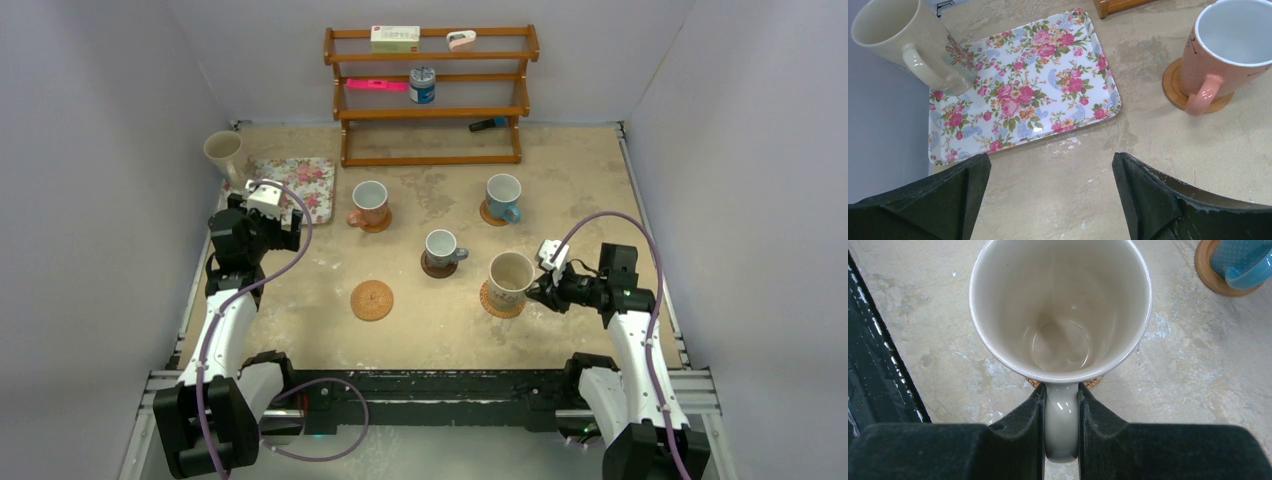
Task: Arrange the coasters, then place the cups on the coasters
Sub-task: Place the cup on the coaster.
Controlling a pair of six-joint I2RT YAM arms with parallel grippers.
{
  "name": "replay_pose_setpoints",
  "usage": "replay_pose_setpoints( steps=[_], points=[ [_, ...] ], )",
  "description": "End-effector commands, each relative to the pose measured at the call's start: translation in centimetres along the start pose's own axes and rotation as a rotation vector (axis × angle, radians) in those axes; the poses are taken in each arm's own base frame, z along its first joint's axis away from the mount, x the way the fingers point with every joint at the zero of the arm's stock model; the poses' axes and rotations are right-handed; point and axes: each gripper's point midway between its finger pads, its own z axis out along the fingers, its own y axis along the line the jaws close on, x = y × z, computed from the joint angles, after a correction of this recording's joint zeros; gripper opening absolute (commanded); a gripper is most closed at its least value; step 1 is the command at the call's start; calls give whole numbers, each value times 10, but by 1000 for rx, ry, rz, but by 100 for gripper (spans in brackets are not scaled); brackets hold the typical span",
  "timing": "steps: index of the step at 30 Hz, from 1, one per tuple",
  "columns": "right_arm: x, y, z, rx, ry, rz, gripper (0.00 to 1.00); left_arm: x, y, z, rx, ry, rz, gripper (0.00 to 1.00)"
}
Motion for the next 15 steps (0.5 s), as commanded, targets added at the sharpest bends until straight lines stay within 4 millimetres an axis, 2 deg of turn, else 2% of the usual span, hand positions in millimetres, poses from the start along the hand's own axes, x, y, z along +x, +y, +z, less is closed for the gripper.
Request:
replay_pose_setpoints(
  steps=[1, 10, 15],
  points=[
    [-29, 1, -1, -38, -105, -69, 0, -6, 0, 1, 12, -29, 13, 100],
    [-29, 2, -2, -41, -106, -74, 2, -6, -1, 1, 14, -28, 12, 100],
    [-29, 3, -2, -40, -109, -80, 8, -5, -1, 2, 19, -27, 13, 100]
  ],
)
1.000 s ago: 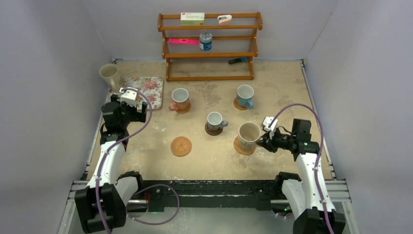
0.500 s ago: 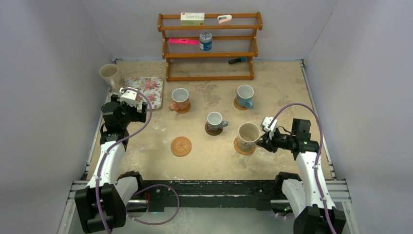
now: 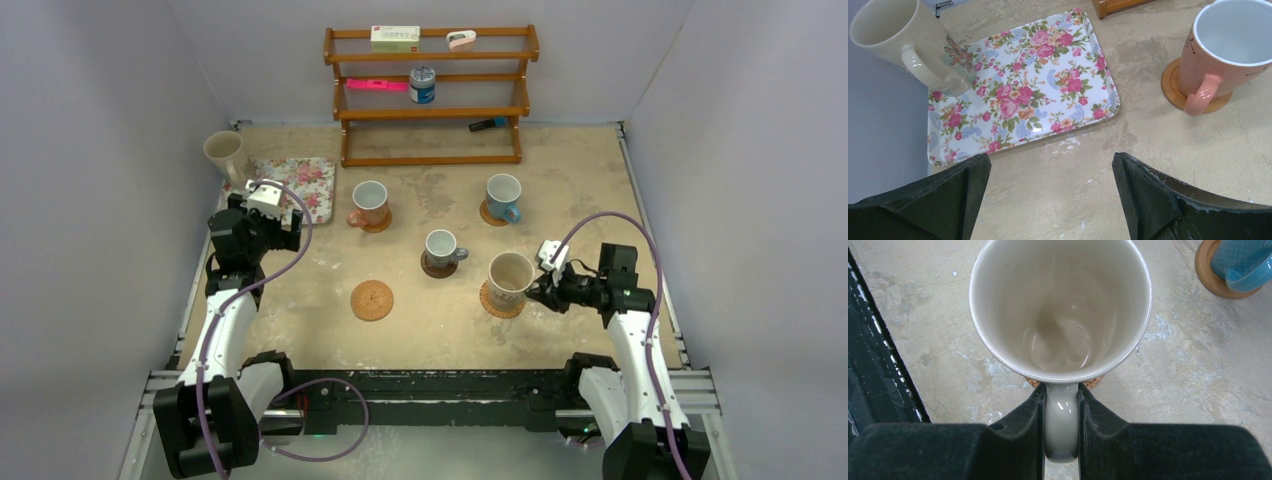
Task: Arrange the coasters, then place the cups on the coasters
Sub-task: Place the cup on the coaster.
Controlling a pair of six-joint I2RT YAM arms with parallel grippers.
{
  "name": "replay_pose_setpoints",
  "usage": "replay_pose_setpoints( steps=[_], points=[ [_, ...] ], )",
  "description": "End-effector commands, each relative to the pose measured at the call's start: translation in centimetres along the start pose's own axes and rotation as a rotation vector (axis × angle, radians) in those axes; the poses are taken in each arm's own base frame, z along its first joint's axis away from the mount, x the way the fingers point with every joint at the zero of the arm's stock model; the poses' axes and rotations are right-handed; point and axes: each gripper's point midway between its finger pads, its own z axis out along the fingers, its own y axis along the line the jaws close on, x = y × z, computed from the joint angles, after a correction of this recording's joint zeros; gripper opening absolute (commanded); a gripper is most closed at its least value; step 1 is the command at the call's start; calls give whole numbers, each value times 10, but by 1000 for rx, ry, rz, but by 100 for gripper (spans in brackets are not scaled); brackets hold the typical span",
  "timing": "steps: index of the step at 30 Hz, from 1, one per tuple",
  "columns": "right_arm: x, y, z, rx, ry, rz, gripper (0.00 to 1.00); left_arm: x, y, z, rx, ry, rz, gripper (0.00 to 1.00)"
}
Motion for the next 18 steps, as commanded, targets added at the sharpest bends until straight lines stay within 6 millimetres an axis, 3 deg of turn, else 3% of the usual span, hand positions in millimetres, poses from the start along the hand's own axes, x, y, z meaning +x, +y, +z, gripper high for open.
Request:
replay_pose_setpoints(
  steps=[1, 18],
  points=[
    [-29, 3, -3, -33, -107, -70, 10, -5, -1, 2, 16, -25, 13, 100],
    [-27, 5, -5, -23, -95, -89, 38, -6, -2, 1, 22, -27, 15, 100]
  ],
)
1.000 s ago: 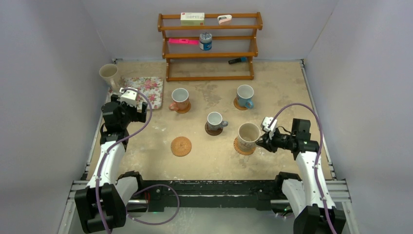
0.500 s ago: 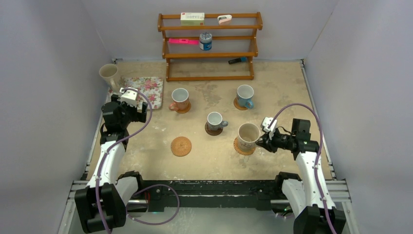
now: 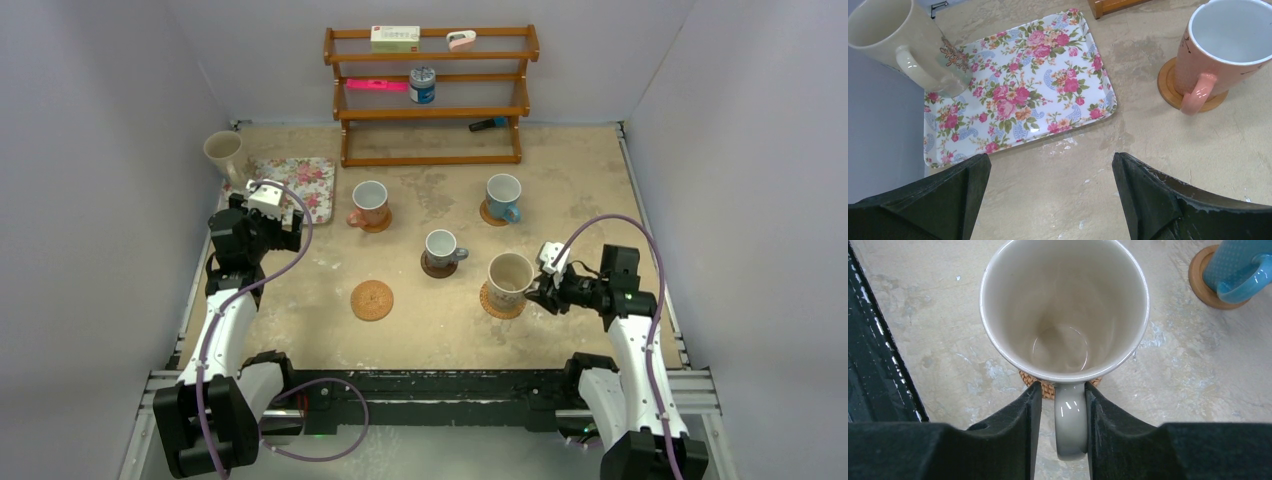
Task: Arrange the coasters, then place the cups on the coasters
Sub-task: Place the cup on the coaster.
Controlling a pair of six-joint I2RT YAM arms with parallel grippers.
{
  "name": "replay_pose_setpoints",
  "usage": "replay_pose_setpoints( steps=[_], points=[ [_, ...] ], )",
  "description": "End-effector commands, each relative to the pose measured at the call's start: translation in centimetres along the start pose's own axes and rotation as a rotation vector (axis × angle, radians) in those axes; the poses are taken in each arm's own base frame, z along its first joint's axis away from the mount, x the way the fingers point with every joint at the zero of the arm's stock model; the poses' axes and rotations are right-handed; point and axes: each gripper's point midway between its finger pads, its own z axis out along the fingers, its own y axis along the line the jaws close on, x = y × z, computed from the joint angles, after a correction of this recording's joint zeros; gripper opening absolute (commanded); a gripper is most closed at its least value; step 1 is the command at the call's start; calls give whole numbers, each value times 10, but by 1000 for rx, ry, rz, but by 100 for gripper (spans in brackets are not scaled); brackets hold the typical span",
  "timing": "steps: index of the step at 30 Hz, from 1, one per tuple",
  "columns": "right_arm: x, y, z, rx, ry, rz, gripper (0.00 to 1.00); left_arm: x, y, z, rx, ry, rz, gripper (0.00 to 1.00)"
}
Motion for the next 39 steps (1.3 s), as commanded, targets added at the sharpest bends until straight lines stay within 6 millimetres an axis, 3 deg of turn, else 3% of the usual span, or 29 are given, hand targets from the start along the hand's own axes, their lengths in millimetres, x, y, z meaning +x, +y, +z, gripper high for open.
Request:
replay_pose_setpoints(
  steps=[1, 10, 14, 25, 31, 39],
  points=[
    [-20, 0, -2, -19, -68, -55, 40, -6, 1, 1, 8, -27, 16, 100],
    [-16, 1, -6, 4, -35, -67, 57, -6, 0, 1, 9, -26, 16, 100],
    [-17, -1, -10, 43, -26, -88, 72, -5, 0, 1, 11, -23, 15, 100],
    [-15, -11, -19, 130, 21, -101, 78, -5, 0, 1, 12, -24, 15, 100],
    [-26, -21, -34, 212, 56, -86, 98, -5, 3, 1, -5, -20, 13, 100],
    [-45, -35, -64, 366, 111, 2, 99, -9, 11, -2, -49, -17, 12, 100]
  ],
)
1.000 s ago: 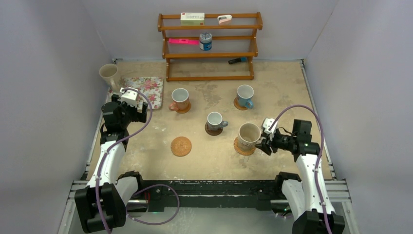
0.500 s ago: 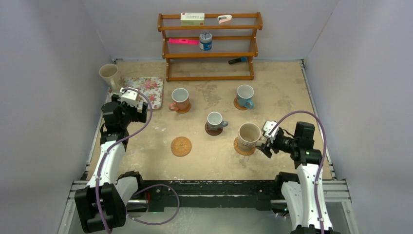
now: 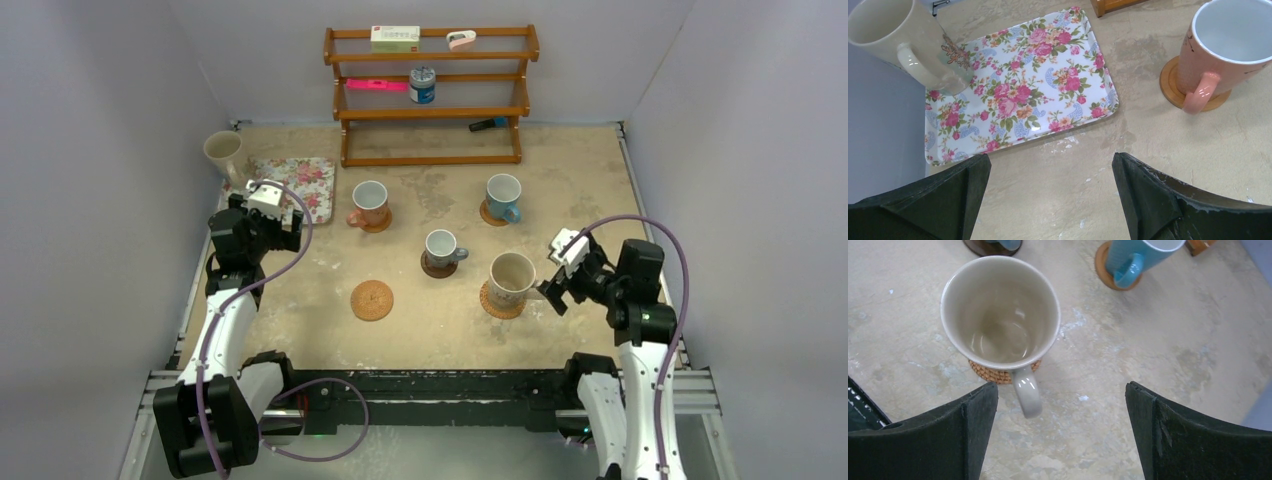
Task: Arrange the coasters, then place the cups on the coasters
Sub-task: Place the cup on the coaster, then pick up the cup from the tray.
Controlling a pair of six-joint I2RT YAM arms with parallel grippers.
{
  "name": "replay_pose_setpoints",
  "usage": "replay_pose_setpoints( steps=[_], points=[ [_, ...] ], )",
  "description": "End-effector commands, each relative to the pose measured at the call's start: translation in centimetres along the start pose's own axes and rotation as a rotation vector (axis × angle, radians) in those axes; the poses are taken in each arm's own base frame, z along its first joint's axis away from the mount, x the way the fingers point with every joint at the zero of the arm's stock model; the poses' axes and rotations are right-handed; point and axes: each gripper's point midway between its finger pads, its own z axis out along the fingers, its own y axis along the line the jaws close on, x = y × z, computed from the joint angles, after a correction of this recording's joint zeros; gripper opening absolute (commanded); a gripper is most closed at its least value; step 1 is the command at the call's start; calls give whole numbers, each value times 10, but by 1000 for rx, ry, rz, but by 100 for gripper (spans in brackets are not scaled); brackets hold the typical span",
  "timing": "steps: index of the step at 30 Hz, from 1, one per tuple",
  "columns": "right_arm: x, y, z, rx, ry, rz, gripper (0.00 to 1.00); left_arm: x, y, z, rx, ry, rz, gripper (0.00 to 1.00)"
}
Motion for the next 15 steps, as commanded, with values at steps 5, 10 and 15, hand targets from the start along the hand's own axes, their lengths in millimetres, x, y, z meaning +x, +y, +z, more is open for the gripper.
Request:
replay_pose_setpoints(
  steps=[5, 10, 15],
  points=[
    [-12, -28, -24, 193, 56, 97, 99, -15, 28, -5, -139, -16, 1, 100],
    [-19, -38, -26, 248, 24, 114, 99, -16, 43, -1, -212, -1, -15, 100],
    [-26, -39, -24, 228, 7, 128, 99, -10, 64, 12, -244, 44, -69, 100]
  ],
)
